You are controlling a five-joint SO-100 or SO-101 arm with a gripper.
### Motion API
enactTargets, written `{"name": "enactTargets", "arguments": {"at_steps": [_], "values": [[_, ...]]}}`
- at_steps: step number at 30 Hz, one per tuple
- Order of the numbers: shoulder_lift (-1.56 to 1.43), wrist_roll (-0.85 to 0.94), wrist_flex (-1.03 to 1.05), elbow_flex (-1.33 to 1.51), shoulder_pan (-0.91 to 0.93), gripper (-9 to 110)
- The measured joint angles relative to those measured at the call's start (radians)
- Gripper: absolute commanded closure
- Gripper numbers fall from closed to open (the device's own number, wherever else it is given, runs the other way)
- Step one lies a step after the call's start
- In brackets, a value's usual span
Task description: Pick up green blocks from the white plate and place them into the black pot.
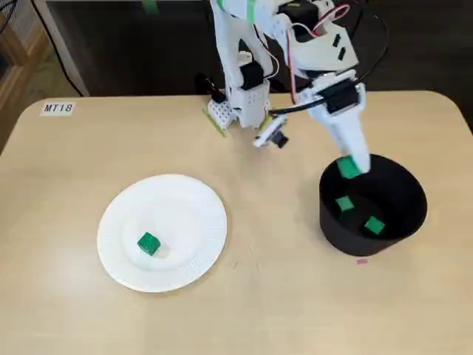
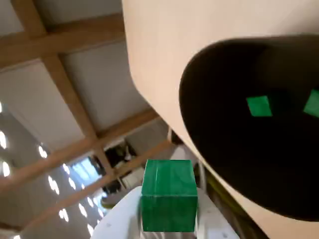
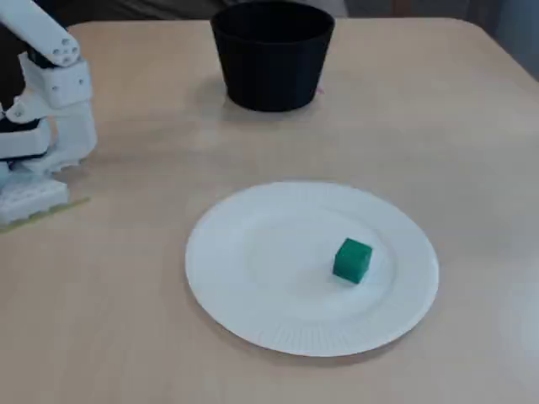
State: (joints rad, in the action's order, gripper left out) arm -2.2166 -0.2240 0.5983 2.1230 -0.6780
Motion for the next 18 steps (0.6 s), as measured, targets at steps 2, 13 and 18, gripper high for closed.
{"name": "enactTargets", "arguments": {"at_steps": [2,13,18], "values": [[0.002,0.011,-0.115,0.071,-0.029,104],[0.023,0.117,-0.206,0.138,-0.034,67],[0.023,0.143,-0.133,0.138,-0.018,66]]}}
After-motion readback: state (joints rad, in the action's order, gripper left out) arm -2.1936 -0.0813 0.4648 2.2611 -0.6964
